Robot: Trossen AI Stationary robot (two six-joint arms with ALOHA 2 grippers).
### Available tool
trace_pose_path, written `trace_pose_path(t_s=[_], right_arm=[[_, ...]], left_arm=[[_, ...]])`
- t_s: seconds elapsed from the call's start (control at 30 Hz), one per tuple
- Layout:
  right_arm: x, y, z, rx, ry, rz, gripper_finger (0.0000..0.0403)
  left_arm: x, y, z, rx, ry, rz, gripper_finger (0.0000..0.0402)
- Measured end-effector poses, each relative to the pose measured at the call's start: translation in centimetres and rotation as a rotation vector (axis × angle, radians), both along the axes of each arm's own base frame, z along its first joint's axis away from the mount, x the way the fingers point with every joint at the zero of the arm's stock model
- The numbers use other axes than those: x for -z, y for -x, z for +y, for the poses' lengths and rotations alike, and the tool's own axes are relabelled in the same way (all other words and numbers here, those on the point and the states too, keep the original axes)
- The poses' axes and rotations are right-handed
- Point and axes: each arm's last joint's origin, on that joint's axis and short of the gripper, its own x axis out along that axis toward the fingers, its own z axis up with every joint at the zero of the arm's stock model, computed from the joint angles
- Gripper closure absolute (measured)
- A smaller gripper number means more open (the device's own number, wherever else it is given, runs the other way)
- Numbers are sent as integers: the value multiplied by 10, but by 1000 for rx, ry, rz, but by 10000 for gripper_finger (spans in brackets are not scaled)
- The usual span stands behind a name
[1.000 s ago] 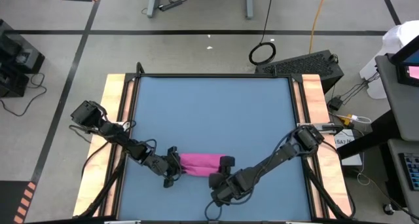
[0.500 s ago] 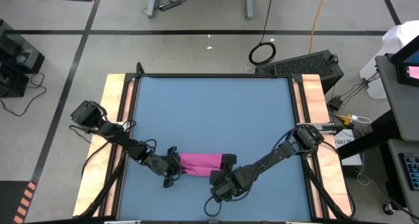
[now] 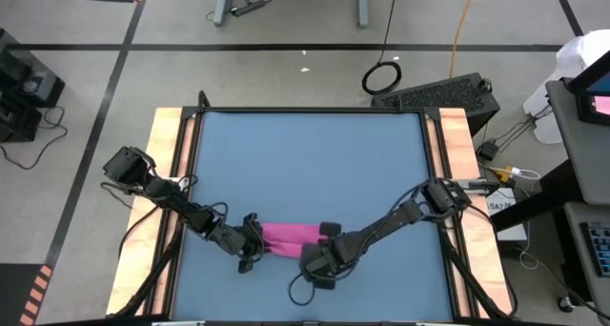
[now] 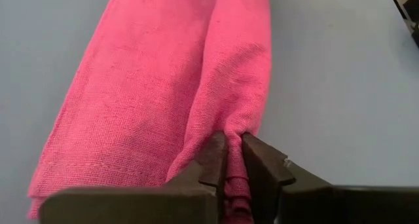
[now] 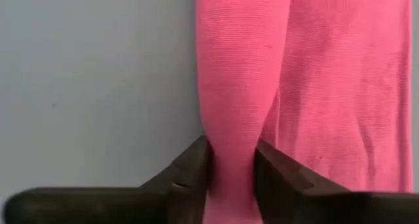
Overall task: Roll towel
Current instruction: Roll the light red towel
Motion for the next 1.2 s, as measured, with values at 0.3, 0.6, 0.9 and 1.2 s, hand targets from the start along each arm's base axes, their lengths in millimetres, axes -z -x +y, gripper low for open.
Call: trace_pose_path(t_s=[0.3, 0.6, 0.9, 1.2], right_arm=[[1, -9, -21, -15, -123, 64, 385], [-9, -20, -51, -13, -285, 82, 383], [-9, -26, -69, -28, -343, 86, 383], [-9, -25, -66, -63, -326, 81, 383]], left_arm=[[-22, 6, -6, 87, -57, -102, 264], [-47, 19, -22, 115, -241, -301, 209], [-24, 18, -28, 101, -379, -280, 162], [-4, 14, -25, 84, -406, -215, 124]])
